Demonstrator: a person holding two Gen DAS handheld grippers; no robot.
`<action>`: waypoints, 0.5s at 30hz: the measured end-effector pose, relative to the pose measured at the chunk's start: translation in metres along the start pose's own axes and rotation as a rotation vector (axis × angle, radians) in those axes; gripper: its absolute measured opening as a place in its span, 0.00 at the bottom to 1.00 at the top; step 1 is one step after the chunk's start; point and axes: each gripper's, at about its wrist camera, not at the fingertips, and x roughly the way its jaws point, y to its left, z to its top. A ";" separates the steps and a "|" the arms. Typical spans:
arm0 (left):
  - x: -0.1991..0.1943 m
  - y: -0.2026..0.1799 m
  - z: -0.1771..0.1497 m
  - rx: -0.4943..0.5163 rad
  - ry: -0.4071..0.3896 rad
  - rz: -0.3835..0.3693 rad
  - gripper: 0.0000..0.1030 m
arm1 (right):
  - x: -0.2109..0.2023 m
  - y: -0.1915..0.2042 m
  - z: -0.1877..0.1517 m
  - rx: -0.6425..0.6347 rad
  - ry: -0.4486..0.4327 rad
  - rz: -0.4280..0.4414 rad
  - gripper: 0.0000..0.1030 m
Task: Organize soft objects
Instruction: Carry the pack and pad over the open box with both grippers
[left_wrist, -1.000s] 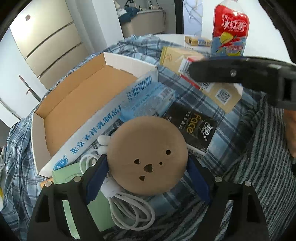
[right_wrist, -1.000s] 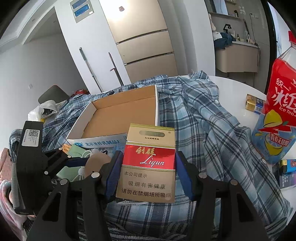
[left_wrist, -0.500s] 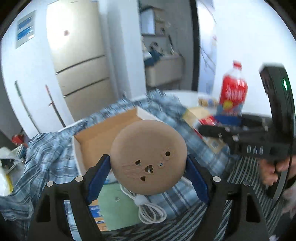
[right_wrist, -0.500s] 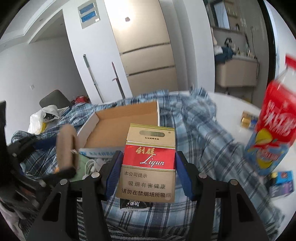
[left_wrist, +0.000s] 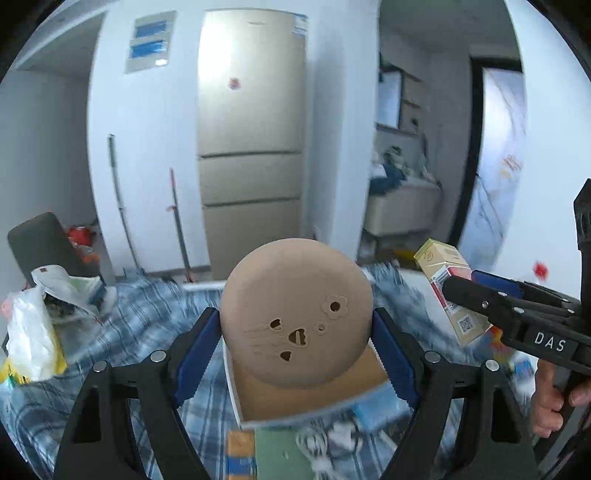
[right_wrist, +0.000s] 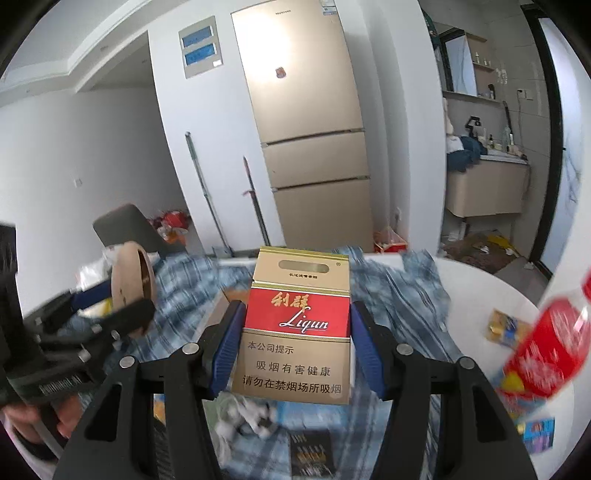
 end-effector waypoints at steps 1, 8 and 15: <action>0.002 0.003 0.006 -0.009 -0.009 0.004 0.81 | 0.003 0.002 0.010 0.002 -0.010 0.008 0.55; 0.029 0.022 0.025 -0.011 -0.010 0.040 0.81 | 0.028 0.010 0.047 -0.001 -0.076 0.000 0.55; 0.083 0.041 -0.021 -0.064 0.108 -0.015 0.81 | 0.076 0.007 0.011 -0.049 -0.038 -0.014 0.55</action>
